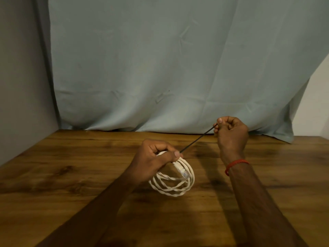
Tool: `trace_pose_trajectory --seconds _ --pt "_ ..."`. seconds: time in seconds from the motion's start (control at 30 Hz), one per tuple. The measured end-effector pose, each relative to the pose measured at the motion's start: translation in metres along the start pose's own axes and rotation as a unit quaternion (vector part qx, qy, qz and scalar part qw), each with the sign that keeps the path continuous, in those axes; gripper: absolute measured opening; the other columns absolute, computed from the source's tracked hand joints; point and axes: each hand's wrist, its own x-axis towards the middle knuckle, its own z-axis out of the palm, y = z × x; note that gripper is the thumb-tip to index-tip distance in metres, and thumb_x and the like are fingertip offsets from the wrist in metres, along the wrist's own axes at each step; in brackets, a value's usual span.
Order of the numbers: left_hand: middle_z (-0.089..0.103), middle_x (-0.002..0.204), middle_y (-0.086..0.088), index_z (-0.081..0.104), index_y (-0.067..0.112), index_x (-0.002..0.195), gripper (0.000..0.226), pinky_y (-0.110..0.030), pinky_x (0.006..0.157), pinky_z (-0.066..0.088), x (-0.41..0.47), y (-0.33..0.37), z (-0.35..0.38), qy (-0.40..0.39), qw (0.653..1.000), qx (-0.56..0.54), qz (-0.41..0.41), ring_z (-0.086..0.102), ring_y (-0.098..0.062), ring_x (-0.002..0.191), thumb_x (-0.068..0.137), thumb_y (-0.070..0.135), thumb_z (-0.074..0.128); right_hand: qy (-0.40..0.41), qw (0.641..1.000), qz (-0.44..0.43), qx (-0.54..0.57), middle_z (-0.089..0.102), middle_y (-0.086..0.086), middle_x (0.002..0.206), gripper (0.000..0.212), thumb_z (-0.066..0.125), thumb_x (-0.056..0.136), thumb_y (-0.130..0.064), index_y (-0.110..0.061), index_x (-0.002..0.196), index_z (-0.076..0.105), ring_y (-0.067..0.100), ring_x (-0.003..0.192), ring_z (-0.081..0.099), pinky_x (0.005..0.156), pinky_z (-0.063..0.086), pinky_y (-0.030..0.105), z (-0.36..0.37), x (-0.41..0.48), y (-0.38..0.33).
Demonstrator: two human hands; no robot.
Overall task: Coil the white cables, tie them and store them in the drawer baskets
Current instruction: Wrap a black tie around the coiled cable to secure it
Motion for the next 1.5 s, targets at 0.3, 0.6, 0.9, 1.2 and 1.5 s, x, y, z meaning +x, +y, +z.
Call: trace_pose_trajectory --seconds 0.3,0.6,0.9,1.2,1.5 --pt "0.064 0.060 -0.004 0.066 0.014 0.128 0.041 -0.010 0.061 0.044 -0.001 -0.004 -0.010 0.013 0.998 0.046 0.031 0.059 0.006 0.056 0.092 -0.005 0.063 -0.039 0.996 0.019 -0.077 0.067 0.002 0.065 0.016 0.065 0.095 -0.009 -0.013 0.080 0.064 0.007 0.046 0.059 0.056 0.057 0.034 0.005 -0.004 0.011" --pt "0.055 0.048 0.009 0.063 0.017 0.060 0.031 -0.015 0.048 0.037 0.002 -0.007 -0.013 0.100 0.994 0.031 0.014 0.045 -0.001 0.042 0.091 0.012 0.067 -0.120 0.972 -0.072 -0.186 0.067 -0.004 0.080 0.025 0.075 0.088 -0.026 -0.022 0.107 0.060 0.015 0.079 0.066 0.076 0.055 0.034 0.010 -0.018 0.012" --pt "0.036 0.060 -0.010 0.062 -0.007 0.078 0.031 -0.032 0.051 0.021 0.015 -0.024 -0.021 0.241 0.965 -0.061 -0.082 0.029 -0.016 0.051 0.095 0.019 0.065 -0.297 0.910 -0.270 -0.104 0.061 -0.001 0.055 0.014 0.079 0.085 -0.026 -0.018 0.078 0.069 0.014 0.050 0.056 0.052 0.048 0.028 0.028 -0.070 -0.039" --pt "0.031 0.055 -0.005 0.062 0.012 0.072 0.024 -0.026 0.047 0.024 0.019 -0.032 -0.032 0.307 0.941 -0.090 -0.112 0.027 -0.014 0.045 0.094 0.021 0.065 -0.309 0.789 -0.387 -0.363 0.072 0.000 0.079 0.034 0.058 0.090 -0.055 -0.027 0.094 0.076 0.020 0.075 0.066 0.058 0.046 0.031 0.045 -0.113 -0.032" --pt "0.031 0.048 0.001 0.058 0.009 0.071 0.028 -0.019 0.040 0.020 0.020 -0.034 -0.036 0.307 0.936 -0.110 -0.133 0.025 -0.010 0.036 0.095 0.021 0.064 -0.341 0.860 -0.255 -0.283 0.061 -0.001 0.063 0.024 0.052 0.074 -0.039 -0.019 0.072 0.066 0.015 0.060 0.055 0.055 0.047 0.036 0.053 -0.119 -0.034"
